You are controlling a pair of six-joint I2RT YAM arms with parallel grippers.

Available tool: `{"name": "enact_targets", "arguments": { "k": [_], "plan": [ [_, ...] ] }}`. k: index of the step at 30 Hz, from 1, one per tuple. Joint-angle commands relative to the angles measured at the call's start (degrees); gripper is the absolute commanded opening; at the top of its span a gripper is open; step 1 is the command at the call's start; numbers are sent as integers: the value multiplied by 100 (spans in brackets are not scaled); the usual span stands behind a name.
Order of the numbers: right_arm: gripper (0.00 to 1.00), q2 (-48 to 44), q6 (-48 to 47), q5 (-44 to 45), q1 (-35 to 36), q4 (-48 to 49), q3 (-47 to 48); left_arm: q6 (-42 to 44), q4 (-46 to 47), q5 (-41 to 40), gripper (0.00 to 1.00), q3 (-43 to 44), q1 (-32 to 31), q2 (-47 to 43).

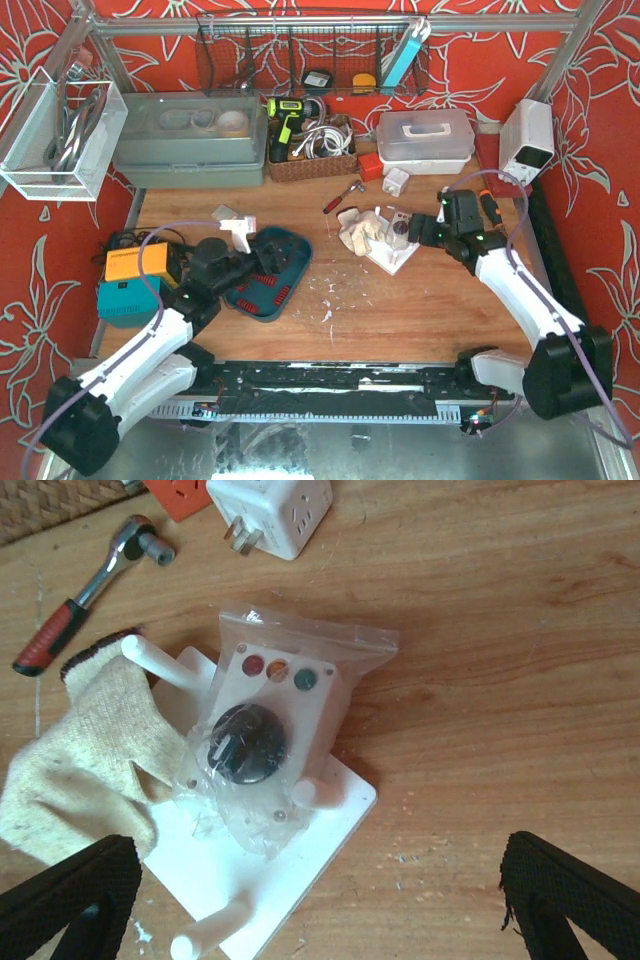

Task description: Install the large spring

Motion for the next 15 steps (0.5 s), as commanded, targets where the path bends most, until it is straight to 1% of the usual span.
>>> {"name": "enact_targets", "arguments": {
  "k": [1,4,7,9,13,15],
  "plan": [
    [98,507,14,643,327,-46,450,409,232,-585,100,-35,-735,278],
    [96,915,32,905,474,-115,731,704,155,-1103,99,81,-1345,477],
    [94,1286,7,1075,601,-189,1010,1079,-414,-1795,97,386,-1847,625],
    [94,1518,1,1175,670,-169,1142,1159,-574,-2184,96,439,-2049,621],
    [95,2059,6,1327,712,-316,1502,1310,-775,-2682,97,446,-2310,527],
    [96,2415,20,1380,712,-415,1700,1489,-669,-2647,100,403,-2484,486]
  ]
}}
